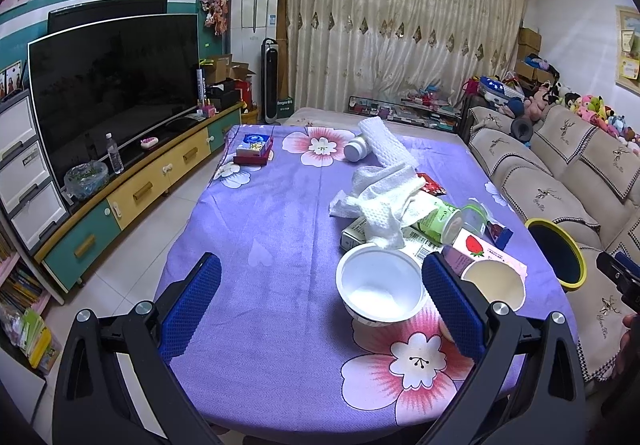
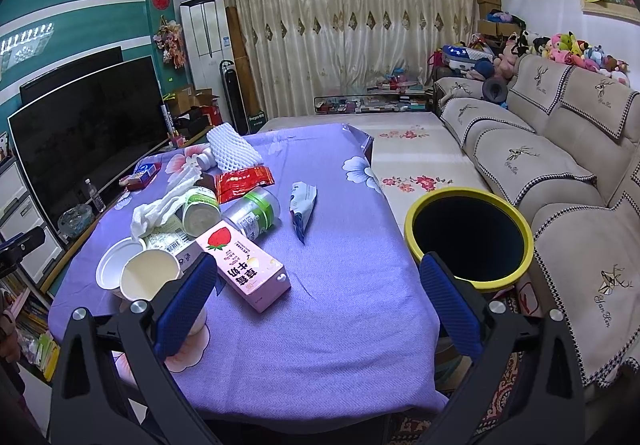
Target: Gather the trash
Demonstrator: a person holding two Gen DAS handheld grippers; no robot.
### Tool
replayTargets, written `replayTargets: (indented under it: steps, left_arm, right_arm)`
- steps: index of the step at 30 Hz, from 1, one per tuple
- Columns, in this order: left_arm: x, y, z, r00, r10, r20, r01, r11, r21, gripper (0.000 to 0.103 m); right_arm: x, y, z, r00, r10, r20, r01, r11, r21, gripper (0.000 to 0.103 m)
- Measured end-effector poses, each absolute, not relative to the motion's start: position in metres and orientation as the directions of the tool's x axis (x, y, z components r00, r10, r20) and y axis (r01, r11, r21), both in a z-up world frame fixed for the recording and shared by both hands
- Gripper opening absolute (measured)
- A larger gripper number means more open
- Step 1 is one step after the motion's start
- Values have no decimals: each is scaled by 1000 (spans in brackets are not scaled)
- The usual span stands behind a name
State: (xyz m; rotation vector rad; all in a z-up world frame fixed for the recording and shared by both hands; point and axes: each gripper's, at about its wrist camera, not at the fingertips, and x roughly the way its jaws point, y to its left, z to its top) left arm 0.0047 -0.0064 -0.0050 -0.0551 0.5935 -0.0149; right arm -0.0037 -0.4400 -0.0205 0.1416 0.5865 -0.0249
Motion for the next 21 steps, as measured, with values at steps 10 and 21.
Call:
replayTargets:
  steps: [10,21]
  left_arm:
    - [7,-10,-9,825,-34,-564,3,998,-56,99]
    - [8,-10,-9,825,-34,-565,3,998,-56,99]
  right_arm:
    - [-1,-440,-24,829,17,-559,66,989,129,97]
    - [2,-441,-29,823,16,-567,72,989,131,97]
